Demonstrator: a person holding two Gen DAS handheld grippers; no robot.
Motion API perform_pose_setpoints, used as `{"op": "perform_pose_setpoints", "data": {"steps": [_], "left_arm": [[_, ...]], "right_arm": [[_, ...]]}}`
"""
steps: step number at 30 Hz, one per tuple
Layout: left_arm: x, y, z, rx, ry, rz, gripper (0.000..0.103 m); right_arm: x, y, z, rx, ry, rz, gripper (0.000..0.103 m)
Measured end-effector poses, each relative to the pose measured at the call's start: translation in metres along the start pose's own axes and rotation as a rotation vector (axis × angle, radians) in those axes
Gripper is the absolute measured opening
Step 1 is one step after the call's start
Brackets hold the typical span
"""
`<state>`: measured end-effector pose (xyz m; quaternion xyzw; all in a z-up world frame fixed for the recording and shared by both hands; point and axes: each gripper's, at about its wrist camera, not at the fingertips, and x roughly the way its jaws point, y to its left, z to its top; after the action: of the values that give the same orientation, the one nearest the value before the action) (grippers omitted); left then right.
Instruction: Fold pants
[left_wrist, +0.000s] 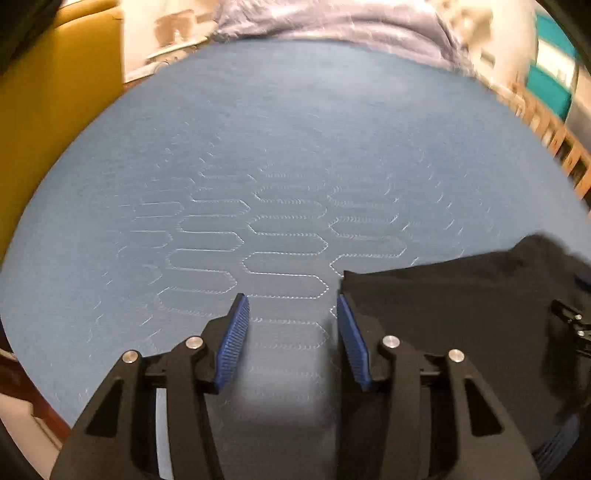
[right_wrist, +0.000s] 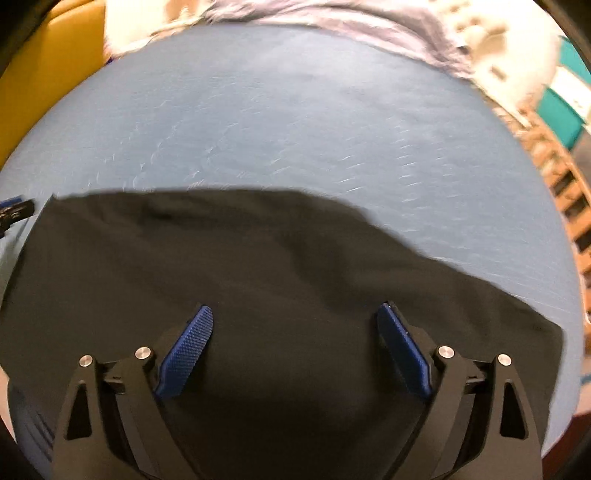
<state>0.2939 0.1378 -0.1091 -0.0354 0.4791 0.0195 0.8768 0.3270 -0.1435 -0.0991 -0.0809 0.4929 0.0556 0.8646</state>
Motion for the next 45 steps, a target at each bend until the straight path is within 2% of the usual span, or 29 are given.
{"op": "perform_pose_setpoints", "data": {"steps": [3,6,9,10,11,12,14,17,19,20,22,24,27,30,31,33,34,37,45], "left_arm": [[-0.029,-0.018,-0.026,0.049,-0.035,-0.083,0.049],[-0.035,-0.051,-0.062,0.101,-0.009,-0.154,0.051],[-0.014,-0.070,-0.093,0.107,0.065,-0.103,0.052],[-0.014,-0.072,-0.098,0.107,0.053,-0.093,0.052],[-0.017,-0.073,-0.104,0.118,0.027,-0.078,0.055],[-0.018,-0.073,-0.109,0.126,0.027,-0.052,0.065],[-0.018,-0.069,-0.111,0.125,0.033,0.012,0.070],[-0.031,-0.045,-0.111,0.035,0.040,0.043,0.066],[-0.044,-0.048,-0.109,0.045,0.007,0.060,0.065],[-0.051,-0.053,-0.107,0.054,-0.014,0.055,0.064],[-0.064,-0.071,-0.101,0.088,-0.060,0.021,0.064],[-0.063,-0.100,-0.097,0.155,-0.058,-0.008,0.064],[-0.049,-0.138,-0.103,0.259,-0.043,-0.034,0.066],[-0.022,-0.159,-0.113,0.337,0.000,0.005,0.066],[-0.017,-0.156,-0.115,0.344,0.012,0.015,0.066],[-0.009,-0.142,-0.117,0.314,0.006,0.032,0.083],[-0.008,-0.131,-0.116,0.288,0.002,0.044,0.084],[-0.009,-0.094,-0.118,0.226,0.005,0.048,0.086],[-0.016,-0.047,-0.112,0.149,-0.022,0.148,0.086]], "right_arm": [[-0.032,-0.001,-0.019,0.028,-0.063,0.093,0.087],[-0.044,0.016,-0.045,-0.025,-0.064,0.095,0.088],[-0.036,0.033,-0.068,-0.068,-0.007,0.104,0.088],[-0.033,0.034,-0.078,-0.083,0.006,0.075,0.088],[-0.032,0.031,-0.082,-0.081,0.006,0.067,0.088],[-0.032,0.027,-0.086,-0.065,-0.003,0.082,0.088],[-0.033,0.023,-0.090,-0.049,0.001,0.091,0.088],[-0.042,0.012,-0.090,-0.028,0.001,0.059,0.088],[-0.052,0.005,-0.085,0.011,-0.020,0.029,0.088],[-0.056,0.004,-0.083,0.019,-0.040,0.049,0.088],[-0.066,0.015,-0.077,-0.005,-0.086,0.091,0.088],[-0.067,0.035,-0.068,-0.074,-0.111,0.086,0.088],[-0.049,0.057,-0.065,-0.129,-0.077,0.097,0.088],[-0.028,0.063,-0.074,-0.173,-0.024,0.054,0.088],[-0.024,0.055,-0.078,-0.149,-0.028,0.073,0.089],[-0.020,0.035,-0.083,-0.078,-0.009,0.096,0.089],[-0.018,0.026,-0.084,-0.056,-0.006,0.108,0.089],[-0.014,0.004,-0.087,-0.039,-0.018,0.140,0.090],[-0.016,-0.009,-0.083,-0.064,-0.036,0.139,0.091]]}}
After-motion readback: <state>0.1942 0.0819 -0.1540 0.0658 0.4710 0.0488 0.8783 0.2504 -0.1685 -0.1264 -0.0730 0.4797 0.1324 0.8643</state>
